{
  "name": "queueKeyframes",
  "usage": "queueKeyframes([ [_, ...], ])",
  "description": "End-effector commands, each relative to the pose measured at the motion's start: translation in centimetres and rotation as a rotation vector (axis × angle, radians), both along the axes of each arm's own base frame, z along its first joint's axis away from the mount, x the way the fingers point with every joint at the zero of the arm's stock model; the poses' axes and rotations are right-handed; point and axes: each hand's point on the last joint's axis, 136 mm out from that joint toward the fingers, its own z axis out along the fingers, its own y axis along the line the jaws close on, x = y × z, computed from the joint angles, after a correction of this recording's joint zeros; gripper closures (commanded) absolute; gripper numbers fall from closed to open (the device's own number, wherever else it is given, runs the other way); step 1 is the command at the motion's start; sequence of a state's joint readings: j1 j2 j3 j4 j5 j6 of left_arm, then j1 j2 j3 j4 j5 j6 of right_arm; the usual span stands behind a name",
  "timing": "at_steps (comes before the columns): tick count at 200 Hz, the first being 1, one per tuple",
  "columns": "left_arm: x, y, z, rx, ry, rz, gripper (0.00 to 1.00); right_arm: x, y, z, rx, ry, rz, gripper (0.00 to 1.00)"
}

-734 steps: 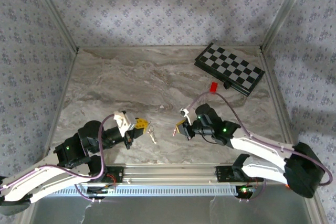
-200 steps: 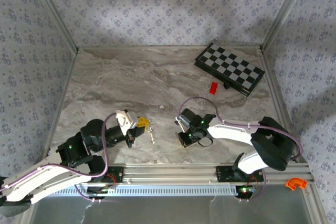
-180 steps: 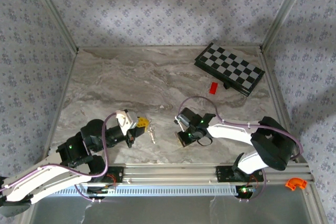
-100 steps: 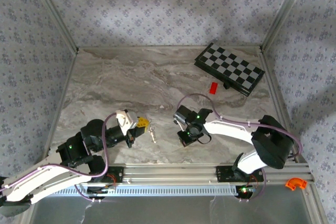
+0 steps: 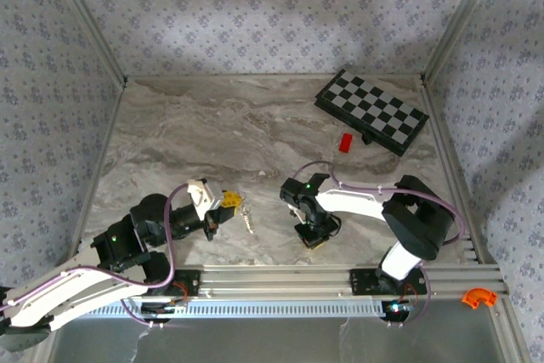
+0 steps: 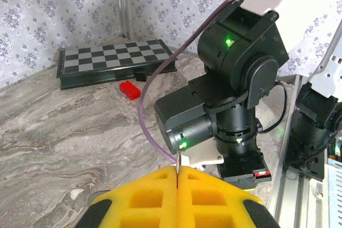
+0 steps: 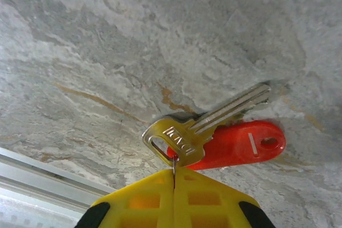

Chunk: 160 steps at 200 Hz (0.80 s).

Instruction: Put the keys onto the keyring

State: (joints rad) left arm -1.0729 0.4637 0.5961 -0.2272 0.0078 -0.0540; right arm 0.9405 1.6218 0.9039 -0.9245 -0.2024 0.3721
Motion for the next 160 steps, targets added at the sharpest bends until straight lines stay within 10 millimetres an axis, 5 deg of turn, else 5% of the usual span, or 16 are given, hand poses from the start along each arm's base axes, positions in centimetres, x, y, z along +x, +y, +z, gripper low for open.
queueKeyframes([
  [1, 0.0, 0.0, 1.8, -0.068, -0.025, -0.003, 1.0, 0.1, 0.0, 0.3, 0.001, 0.008, 0.003, 0.99],
  [70, -0.1, 0.0, 1.9, -0.074, -0.023, -0.008, 1.0, 2.4, 1.1, 2.3, 0.119, -0.166, -0.093, 0.72],
  [103, -0.2, -0.2, 1.9, -0.074, -0.02, -0.015, 1.0, 1.7, 0.8, 2.1, 0.2, -0.232, -0.195, 0.63],
  [160, -0.3, -0.1, 2.0, -0.082, -0.02, -0.021, 1.0, 0.6, 0.4, 0.9, 0.23, -0.298, -0.208, 0.62],
])
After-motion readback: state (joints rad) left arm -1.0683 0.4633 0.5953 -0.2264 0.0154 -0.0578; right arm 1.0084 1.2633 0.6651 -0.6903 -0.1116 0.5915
